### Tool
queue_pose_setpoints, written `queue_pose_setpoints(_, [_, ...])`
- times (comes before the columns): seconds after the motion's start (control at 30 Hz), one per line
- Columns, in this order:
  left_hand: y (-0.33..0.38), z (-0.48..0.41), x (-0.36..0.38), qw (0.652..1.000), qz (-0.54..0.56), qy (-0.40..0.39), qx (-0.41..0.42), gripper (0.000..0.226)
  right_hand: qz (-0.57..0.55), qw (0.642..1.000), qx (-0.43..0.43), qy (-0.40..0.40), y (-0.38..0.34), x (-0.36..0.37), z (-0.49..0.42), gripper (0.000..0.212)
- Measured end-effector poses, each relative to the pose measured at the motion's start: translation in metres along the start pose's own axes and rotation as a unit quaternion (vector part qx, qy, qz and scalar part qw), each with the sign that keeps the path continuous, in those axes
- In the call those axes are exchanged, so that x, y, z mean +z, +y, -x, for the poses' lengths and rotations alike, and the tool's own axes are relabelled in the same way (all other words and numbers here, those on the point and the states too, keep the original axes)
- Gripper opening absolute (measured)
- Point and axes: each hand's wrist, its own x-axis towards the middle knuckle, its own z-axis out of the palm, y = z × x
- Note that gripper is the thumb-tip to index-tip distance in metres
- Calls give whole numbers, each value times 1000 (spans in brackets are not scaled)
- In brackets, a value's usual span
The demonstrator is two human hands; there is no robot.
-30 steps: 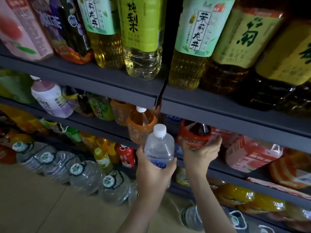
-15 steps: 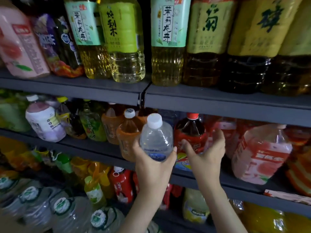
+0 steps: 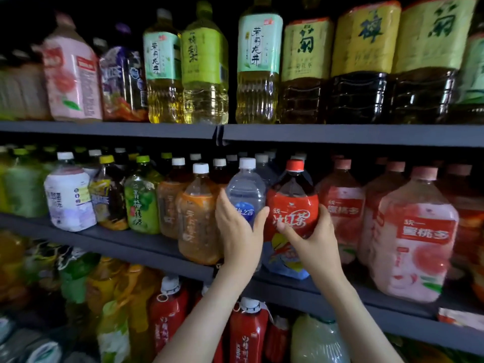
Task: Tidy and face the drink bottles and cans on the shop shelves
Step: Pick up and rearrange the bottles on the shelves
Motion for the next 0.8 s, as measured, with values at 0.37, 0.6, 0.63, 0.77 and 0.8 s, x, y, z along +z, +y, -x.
queue_pose_setpoints(0.37, [-22, 9, 3, 988, -34, -50, 143, 73, -7, 998, 68, -14, 9, -5, -6, 86])
queue_pose_setpoints(0.6, [9, 72, -5, 981, 66, -70, 171, 54, -9, 997, 11, 81, -4, -35, 34, 72])
queue_pose_setpoints(0.63, [17, 76, -6, 977, 91, -93, 169, 55, -18, 996, 8, 89, -5, -48, 41, 71])
queue_pose_setpoints(0.77, [72, 91, 4, 926, 268, -255, 77, 77, -92, 992, -7, 82, -13, -119, 70, 51])
queue_pose_setpoints(0.8, [90, 97, 7, 905, 298, -300, 53, 82, -100, 991, -4, 83, -15, -141, 77, 49])
